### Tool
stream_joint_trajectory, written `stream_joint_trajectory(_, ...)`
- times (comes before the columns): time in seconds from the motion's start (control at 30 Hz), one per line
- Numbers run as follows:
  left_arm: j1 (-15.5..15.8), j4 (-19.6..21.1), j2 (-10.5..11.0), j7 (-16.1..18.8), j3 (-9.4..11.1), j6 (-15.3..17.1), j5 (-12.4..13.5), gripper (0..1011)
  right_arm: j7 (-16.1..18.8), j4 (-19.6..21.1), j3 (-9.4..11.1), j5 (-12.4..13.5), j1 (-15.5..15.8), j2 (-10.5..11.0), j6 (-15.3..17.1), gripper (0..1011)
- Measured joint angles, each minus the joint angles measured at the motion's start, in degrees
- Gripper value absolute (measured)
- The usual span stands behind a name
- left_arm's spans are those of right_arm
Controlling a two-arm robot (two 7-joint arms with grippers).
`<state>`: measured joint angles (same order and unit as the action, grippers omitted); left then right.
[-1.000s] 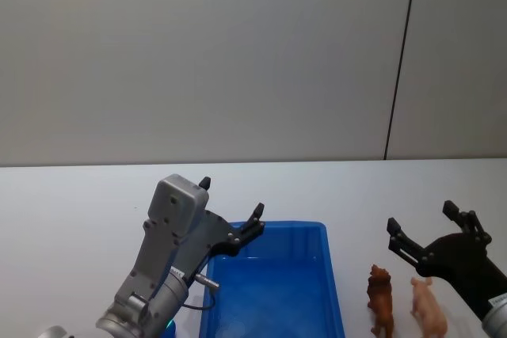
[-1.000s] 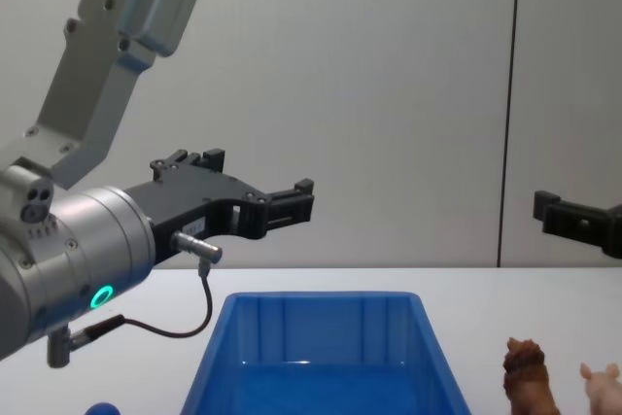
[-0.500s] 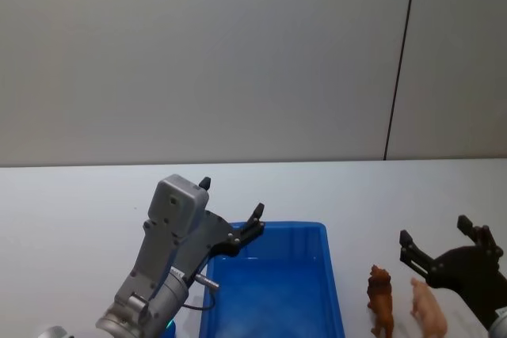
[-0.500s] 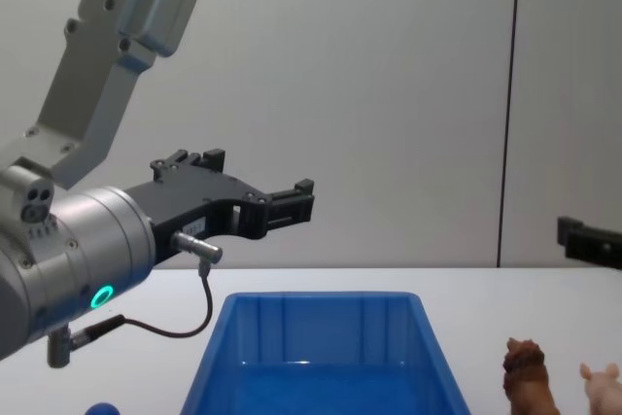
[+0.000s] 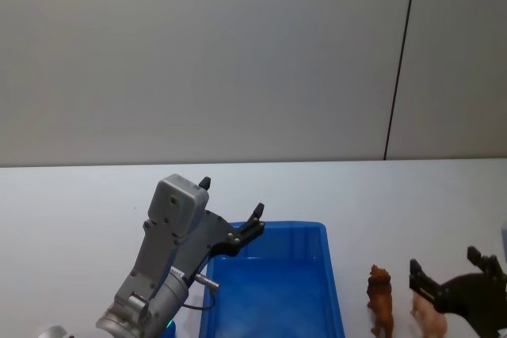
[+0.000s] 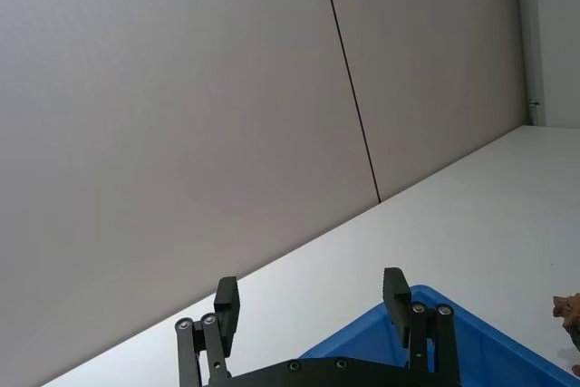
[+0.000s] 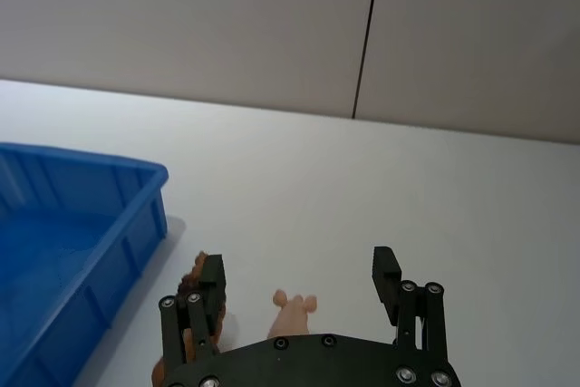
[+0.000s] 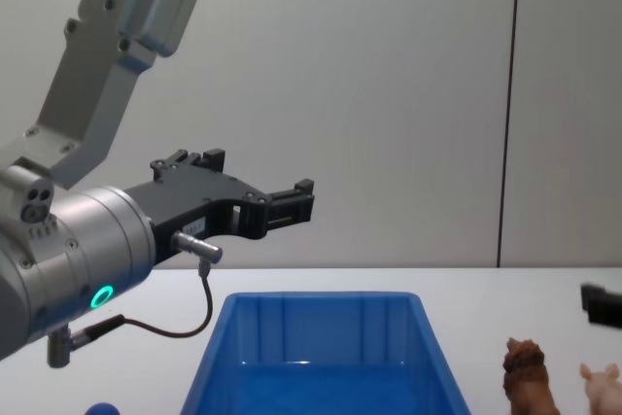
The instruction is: Pick up the two dolls from the table and place them into the box.
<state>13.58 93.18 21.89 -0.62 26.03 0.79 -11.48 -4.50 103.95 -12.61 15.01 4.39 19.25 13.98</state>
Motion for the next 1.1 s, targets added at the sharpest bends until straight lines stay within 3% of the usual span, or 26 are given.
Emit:
stream_joint_trajectory(0.37, 0.0, 0.0, 0.0, 0.0, 0.0, 0.0, 0.0, 1001, -0.4, -2.9, -0.1, -0.6, 0.1, -0.7, 3.1, 1001)
stream_joint_trajectory(0.83, 0.0, 0.0, 0.0, 0.0, 0.0, 0.0, 0.0, 1001, 0.7, -6.3, -0.4, -1.7, -0.3, -1.6, 3.9, 1001)
stream_joint_trajectory(1.1, 0.0, 0.0, 0.0, 0.0, 0.0, 0.0, 0.0, 1001, 2.0, -8.4, -0.7, -2.5, -0.7, -2.2, 3.8, 807)
